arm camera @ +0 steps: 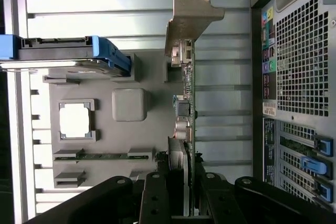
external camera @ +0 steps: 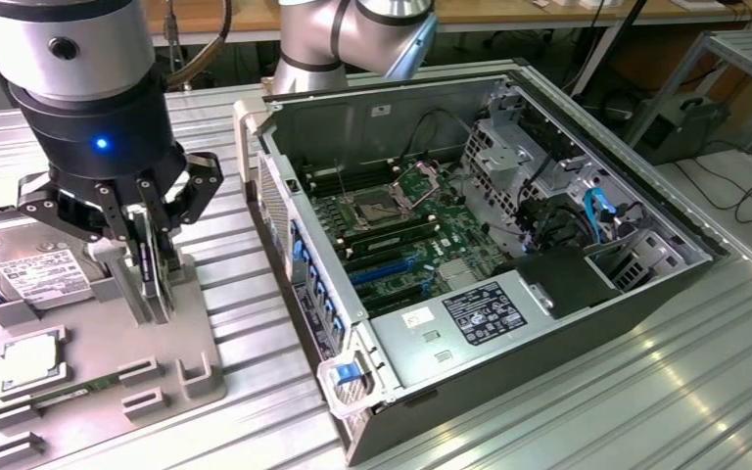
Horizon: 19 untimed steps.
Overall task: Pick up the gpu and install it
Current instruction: 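Pick up the gpu and move the gpu toward the slot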
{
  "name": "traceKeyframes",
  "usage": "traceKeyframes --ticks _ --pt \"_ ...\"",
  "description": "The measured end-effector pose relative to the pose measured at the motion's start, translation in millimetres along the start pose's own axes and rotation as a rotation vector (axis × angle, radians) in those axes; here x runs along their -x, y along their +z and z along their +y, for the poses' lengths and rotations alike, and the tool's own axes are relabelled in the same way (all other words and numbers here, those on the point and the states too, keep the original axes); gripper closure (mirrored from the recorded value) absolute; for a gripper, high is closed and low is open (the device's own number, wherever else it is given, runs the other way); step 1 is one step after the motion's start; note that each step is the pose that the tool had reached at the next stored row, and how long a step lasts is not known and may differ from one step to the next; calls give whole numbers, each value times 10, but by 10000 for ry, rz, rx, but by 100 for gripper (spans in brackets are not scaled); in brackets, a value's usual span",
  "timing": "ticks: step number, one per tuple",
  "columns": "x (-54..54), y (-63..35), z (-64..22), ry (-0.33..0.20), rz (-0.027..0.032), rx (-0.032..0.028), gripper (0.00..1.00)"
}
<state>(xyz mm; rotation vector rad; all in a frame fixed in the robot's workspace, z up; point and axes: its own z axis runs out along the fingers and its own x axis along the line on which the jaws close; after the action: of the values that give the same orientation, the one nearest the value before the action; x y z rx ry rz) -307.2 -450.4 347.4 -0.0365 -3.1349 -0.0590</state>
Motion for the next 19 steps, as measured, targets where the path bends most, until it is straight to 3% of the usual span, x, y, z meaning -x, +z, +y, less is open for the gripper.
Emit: traceKeyframes --ticks 4,12,15,19 --pt "-1 -126 5 0 0 0 72" --pt "-2 -262 10 0 0 0 72" --pt "-2 -376 14 -1 0 0 72" --pt "-3 -455 17 0 0 0 72"
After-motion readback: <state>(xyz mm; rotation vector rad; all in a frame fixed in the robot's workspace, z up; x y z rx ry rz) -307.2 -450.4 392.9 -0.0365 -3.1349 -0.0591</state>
